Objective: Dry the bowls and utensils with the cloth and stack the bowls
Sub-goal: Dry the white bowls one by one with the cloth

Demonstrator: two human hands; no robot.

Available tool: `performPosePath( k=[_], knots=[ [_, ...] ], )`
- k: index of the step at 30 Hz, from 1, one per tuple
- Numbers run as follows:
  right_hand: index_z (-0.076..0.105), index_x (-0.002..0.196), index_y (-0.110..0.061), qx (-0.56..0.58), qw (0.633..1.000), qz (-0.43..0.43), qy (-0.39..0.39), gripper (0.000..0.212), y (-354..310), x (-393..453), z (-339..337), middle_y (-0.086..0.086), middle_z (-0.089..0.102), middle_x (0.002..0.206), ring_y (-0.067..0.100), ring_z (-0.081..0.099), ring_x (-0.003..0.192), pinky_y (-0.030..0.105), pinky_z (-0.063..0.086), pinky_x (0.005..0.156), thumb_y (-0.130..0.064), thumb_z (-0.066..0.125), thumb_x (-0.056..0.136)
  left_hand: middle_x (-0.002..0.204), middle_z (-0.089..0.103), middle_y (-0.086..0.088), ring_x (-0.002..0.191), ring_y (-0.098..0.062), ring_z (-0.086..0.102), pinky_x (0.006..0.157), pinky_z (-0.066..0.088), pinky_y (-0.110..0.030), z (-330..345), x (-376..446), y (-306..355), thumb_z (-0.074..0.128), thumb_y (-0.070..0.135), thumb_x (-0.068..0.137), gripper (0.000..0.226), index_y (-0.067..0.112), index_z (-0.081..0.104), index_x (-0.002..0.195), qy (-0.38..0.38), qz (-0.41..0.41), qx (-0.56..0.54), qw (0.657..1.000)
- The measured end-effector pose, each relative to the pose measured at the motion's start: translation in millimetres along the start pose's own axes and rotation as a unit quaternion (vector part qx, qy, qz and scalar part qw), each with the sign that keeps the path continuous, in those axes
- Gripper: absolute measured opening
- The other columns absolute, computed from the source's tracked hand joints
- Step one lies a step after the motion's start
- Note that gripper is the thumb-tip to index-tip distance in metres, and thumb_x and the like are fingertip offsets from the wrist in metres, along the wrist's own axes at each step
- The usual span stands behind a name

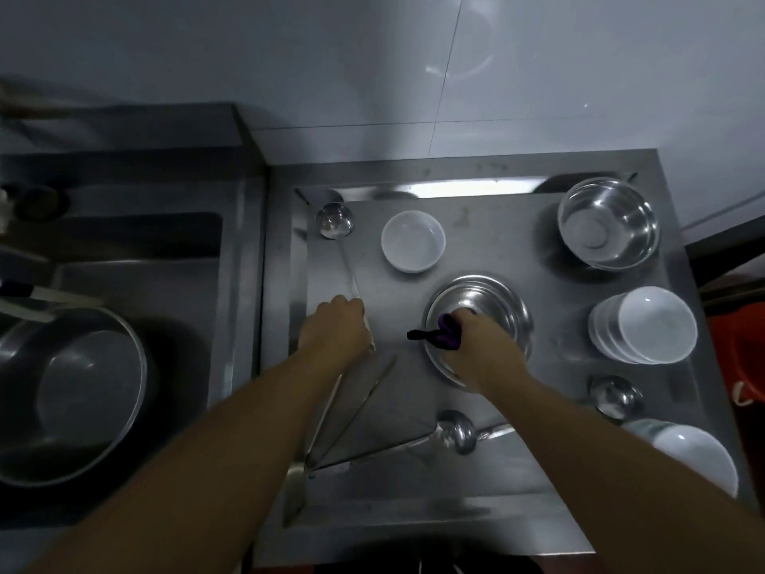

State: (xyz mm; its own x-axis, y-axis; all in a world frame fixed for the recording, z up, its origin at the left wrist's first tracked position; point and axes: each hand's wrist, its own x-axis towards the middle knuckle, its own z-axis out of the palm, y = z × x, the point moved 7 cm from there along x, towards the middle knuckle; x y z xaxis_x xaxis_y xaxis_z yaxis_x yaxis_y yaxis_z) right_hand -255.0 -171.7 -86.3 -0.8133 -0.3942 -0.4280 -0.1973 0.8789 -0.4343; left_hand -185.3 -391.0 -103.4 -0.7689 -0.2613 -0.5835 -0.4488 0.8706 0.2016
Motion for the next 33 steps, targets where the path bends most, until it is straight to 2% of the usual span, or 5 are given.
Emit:
performPosePath(
  k=[7, 12, 21, 25, 33],
  knots=[
    [0.059, 0.108, -0.027, -0.009, 0.998, 0.053, -0.024, 0.021, 26, 45, 15, -0.005, 0.060, 0.093, 0.022, 0.059, 0.075, 0.035, 0.049, 0.064, -0.034, 0.071, 0.091, 0.137, 0.057, -0.014, 0.120, -0.035, 0.058, 0.094, 0.051, -0.041, -16, 62, 20, 0.048, 0.034, 0.104, 0.042, 0.013, 0.057, 0.139, 0.009, -0.045, -0.122, 0.991],
    [0.061, 0.110, -0.025, 0.026, 0.995, 0.091, -0.018, 0.023, 46, 48, 28, -0.001, 0.064, 0.097, 0.022, 0.064, 0.078, 0.035, 0.050, 0.064, -0.037, 0.071, 0.093, 0.147, 0.057, -0.014, 0.128, -0.035, 0.059, 0.095, 0.047, -0.035, -10, 108, 31, 0.055, 0.048, 0.102, 0.063, 0.011, 0.048, 0.152, 0.014, -0.184, -0.378, 0.907],
    [0.054, 0.099, -0.034, 0.093, 0.986, 0.136, -0.014, 0.027, 71, 18, 35, -0.014, 0.060, 0.077, -0.001, 0.055, 0.066, 0.019, 0.035, 0.053, -0.023, 0.074, 0.083, 0.111, 0.074, -0.020, 0.099, -0.038, 0.073, 0.086, 0.064, -0.043, 3, 122, 23, 0.065, 0.014, 0.088, 0.035, -0.001, 0.071, 0.119, 0.037, -0.231, -0.470, 0.851],
    [0.059, 0.100, -0.038, 0.166, 0.973, 0.157, -0.001, 0.025, 71, 0, 26, -0.013, 0.067, 0.078, 0.005, 0.065, 0.065, 0.025, 0.052, 0.057, -0.030, 0.073, 0.082, 0.109, 0.071, -0.021, 0.102, -0.040, 0.072, 0.094, 0.062, -0.054, 14, 100, 16, 0.069, 0.012, 0.084, 0.030, -0.003, 0.068, 0.110, 0.016, -0.248, -0.577, 0.778],
    [0.058, 0.097, -0.050, 0.306, 0.943, 0.117, 0.067, 0.032, 21, -41, -23, -0.017, 0.070, 0.081, 0.008, 0.070, 0.075, 0.032, 0.057, 0.064, -0.069, 0.069, 0.074, 0.092, 0.072, -0.015, 0.082, -0.026, 0.071, 0.079, 0.062, -0.038, 13, 9, 8, 0.064, 0.006, 0.096, 0.020, -0.002, 0.067, 0.114, -0.023, -0.191, -0.652, 0.733]
  ],
)
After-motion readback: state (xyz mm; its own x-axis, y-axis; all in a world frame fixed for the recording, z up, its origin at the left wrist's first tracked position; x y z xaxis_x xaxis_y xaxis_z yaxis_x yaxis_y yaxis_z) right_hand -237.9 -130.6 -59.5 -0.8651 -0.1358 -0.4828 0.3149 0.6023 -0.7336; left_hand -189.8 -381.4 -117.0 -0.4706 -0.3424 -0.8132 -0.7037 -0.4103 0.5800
